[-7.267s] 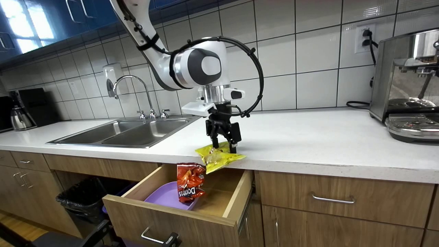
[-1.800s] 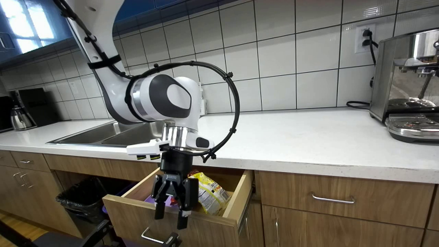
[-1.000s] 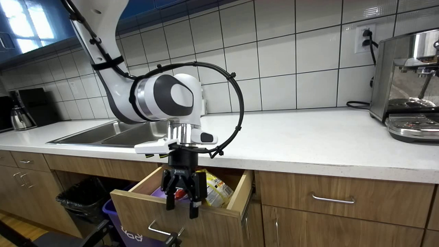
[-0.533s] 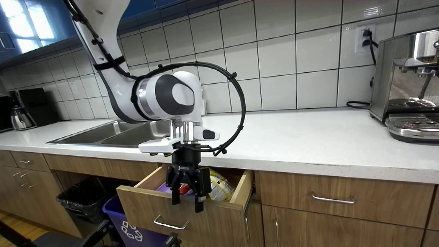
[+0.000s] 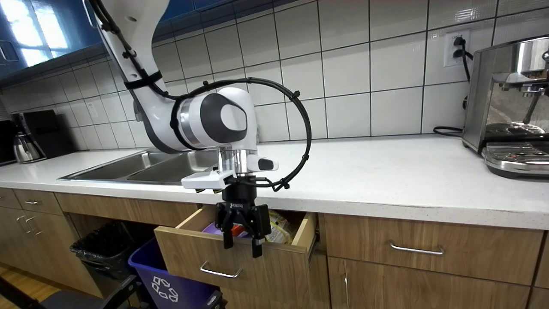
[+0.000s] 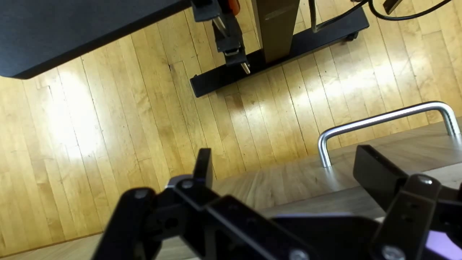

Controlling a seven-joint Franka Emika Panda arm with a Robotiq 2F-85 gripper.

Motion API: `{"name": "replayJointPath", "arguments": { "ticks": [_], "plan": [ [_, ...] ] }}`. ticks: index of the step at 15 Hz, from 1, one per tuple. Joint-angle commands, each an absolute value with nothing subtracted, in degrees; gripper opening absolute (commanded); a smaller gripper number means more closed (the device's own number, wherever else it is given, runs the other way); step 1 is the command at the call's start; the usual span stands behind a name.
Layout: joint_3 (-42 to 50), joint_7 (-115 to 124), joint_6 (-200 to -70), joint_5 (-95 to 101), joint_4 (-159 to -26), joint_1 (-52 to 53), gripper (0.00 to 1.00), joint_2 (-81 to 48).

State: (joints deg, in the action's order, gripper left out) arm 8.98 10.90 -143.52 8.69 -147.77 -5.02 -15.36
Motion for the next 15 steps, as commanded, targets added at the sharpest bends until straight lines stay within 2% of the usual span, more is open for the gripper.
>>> {"name": "replayJointPath", "arguments": {
  "ticks": [1,15],
  "plan": [
    [9.94,12.19,-146.08,9.75,-144.17,-4.33,1.00,-19.04],
    [9.93,11.90,-148.48,8.75,-137.12,-2.69,1.00,-25.62]
  ]
}}
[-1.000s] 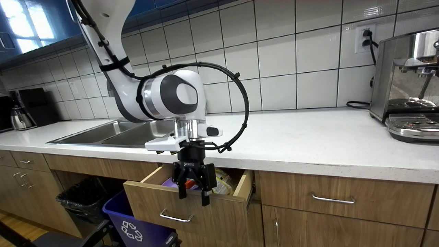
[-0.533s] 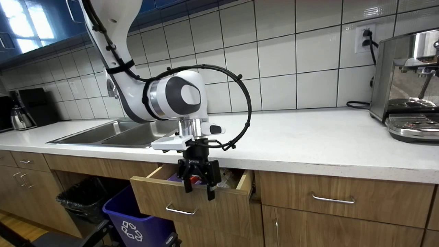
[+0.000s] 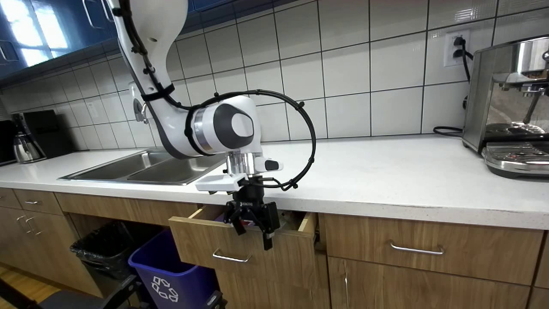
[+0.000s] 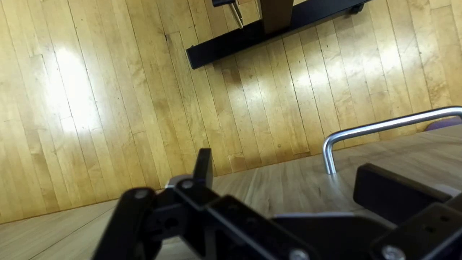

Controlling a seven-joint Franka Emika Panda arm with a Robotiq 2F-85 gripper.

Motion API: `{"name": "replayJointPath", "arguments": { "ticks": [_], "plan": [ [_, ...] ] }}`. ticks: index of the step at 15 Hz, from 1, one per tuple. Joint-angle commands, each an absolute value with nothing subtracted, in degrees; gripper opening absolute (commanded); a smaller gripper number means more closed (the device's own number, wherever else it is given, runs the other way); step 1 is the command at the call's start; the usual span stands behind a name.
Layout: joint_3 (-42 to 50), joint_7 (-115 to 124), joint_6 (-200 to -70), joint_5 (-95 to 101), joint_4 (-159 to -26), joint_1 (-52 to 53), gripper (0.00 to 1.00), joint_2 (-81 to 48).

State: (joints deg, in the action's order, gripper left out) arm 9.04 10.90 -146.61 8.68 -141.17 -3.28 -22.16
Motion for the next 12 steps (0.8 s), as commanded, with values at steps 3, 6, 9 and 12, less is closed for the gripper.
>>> {"name": "replayJointPath", "arguments": {
  "ticks": [3,6,9,12],
  "plan": [
    [9.93,11.85,-148.46,8.33,-135.67,-2.70,1.00,-26.30],
    [9.88,11.87,-148.38,7.79,-134.33,-2.78,1.00,-26.90],
    [10.00,12.15,-148.73,7.86,-133.15,-2.59,1.00,-27.70],
    [10.09,12.37,-149.32,8.10,-132.13,-2.27,1.00,-28.47]
  ]
}}
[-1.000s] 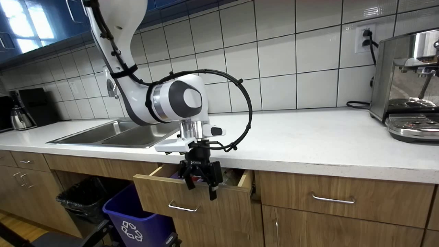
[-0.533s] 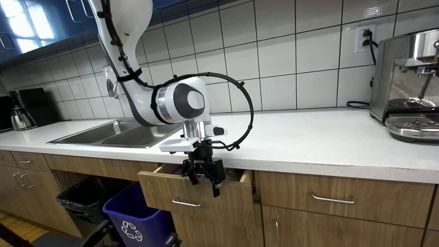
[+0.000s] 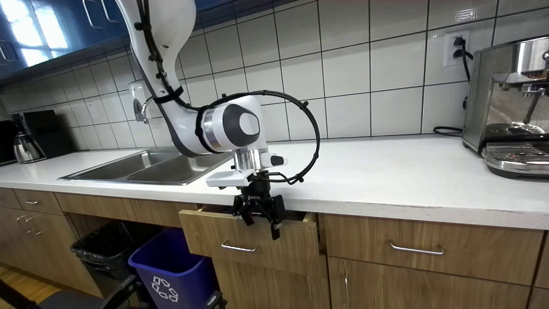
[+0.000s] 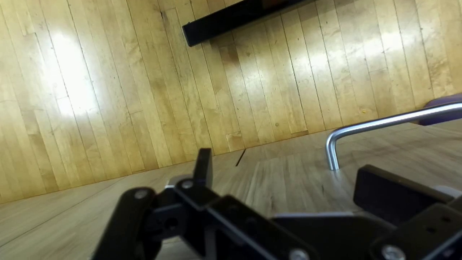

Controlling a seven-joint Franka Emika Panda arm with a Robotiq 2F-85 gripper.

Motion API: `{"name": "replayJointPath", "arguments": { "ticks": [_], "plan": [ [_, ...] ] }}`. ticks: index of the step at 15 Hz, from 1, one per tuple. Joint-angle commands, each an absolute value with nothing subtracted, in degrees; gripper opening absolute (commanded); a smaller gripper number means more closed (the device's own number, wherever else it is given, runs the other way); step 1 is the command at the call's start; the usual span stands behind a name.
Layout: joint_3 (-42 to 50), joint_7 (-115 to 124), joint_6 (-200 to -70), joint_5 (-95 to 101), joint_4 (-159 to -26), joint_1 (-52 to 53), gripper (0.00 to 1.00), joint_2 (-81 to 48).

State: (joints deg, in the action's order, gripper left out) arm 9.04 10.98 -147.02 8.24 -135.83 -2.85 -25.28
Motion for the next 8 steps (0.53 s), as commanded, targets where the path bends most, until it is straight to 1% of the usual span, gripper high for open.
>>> {"name": "replayJointPath", "arguments": {
  "ticks": [1,8],
  "plan": [
    [10.11,12.41,-149.47,8.07,-131.77,-2.22,1.00,-28.70],
    [10.01,12.71,-150.16,7.33,-129.53,-2.19,1.00,-30.09]
  ]
}}
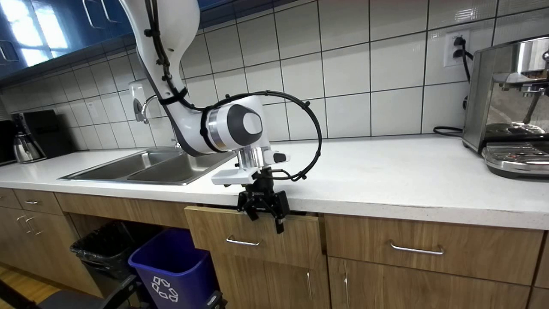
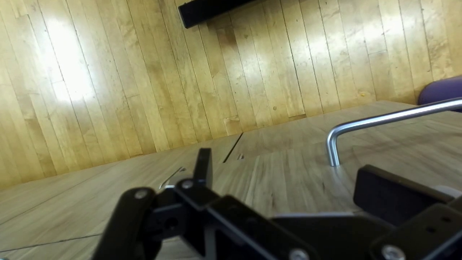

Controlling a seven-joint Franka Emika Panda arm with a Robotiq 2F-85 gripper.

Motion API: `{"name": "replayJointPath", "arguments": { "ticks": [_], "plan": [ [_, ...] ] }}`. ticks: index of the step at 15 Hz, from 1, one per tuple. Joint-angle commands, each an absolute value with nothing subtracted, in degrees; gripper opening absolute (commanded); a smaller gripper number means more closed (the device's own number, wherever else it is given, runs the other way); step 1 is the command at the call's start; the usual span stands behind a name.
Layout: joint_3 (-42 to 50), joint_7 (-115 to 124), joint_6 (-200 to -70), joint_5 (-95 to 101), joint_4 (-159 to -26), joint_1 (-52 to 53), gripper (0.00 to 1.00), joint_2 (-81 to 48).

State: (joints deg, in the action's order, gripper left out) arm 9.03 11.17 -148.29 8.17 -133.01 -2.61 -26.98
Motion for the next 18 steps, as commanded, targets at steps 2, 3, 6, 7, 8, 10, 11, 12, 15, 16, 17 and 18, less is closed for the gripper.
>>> {"name": "replayJointPath", "arguments": {
  "ticks": [2,3,6,7,8,10,11,12,15,16,17,18],
  "plan": [
    [10.00,12.80,-150.15,7.05,-129.07,-2.22,1.00,-30.35],
    [10.09,12.81,-150.15,7.14,-129.17,-2.18,1.00,-30.30],
    [9.99,12.50,-149.72,6.99,-129.80,-2.27,1.00,-29.59],
    [9.92,12.32,-149.62,6.96,-130.11,-2.30,1.00,-29.20],
    [9.75,12.01,-149.17,6.78,-130.55,-2.42,1.00,-28.58],
    [9.84,11.65,-149.29,7.14,-131.74,-2.33,1.00,-27.31],
    [9.78,11.50,-149.34,7.08,-132.18,-2.40,1.00,-26.81],
    [9.66,11.26,-149.43,6.90,-132.81,-2.56,1.00,-26.04],
    [9.48,10.86,-149.43,6.50,-134.09,-2.85,1.00,-24.09],
    [9.44,10.69,-149.39,6.33,-134.56,-2.98,1.00,-23.34],
    [9.53,10.70,-149.45,6.27,-134.96,-2.98,1.00,-22.68],
    [9.58,10.61,-149.48,6.10,-135.40,-3.07,1.00,-21.93]
  ]
}}
